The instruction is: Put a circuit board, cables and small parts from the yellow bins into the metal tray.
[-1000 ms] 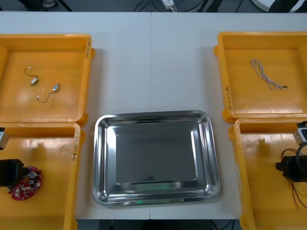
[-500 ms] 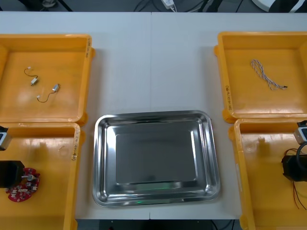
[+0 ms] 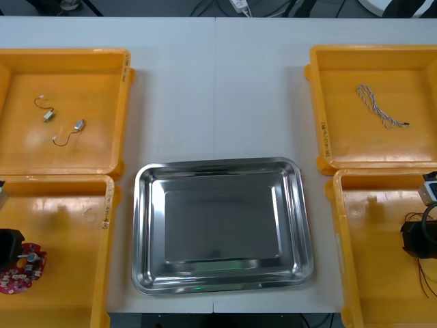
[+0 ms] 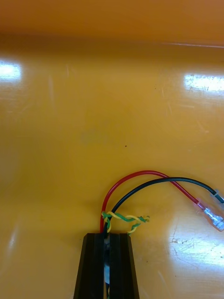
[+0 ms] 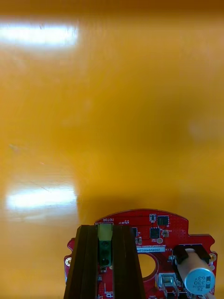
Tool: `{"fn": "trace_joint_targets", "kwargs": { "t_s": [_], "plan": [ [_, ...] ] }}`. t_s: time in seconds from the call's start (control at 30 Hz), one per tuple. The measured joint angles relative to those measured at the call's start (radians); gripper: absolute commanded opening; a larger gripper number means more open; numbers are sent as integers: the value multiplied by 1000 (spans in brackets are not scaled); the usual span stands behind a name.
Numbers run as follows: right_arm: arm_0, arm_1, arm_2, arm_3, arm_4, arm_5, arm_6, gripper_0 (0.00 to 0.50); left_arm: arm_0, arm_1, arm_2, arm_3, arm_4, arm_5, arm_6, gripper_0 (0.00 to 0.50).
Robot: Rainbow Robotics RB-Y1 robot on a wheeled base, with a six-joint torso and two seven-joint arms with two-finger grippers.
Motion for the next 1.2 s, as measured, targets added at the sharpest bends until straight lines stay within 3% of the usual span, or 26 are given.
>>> {"fn": "trace_joint_targets", "kwargs": {
  "t_s": [0.23,0.57,0.93,1.2],
  "plan": [
    [-23,0,-2,-1,-3,55,0,0,-56,0,32,-8,29,58,0,0],
    [-71,0,-90,-60,-28,290,0,0,-193,1,53,-44,55,225,0,0],
    [-169,0,-249,-99,-173,518,0,0,-338,1,55,-71,90,370,2,0],
    [-267,0,-318,-104,-213,649,0,0,-426,1,12,-106,91,406,51,0]
  ]
}}
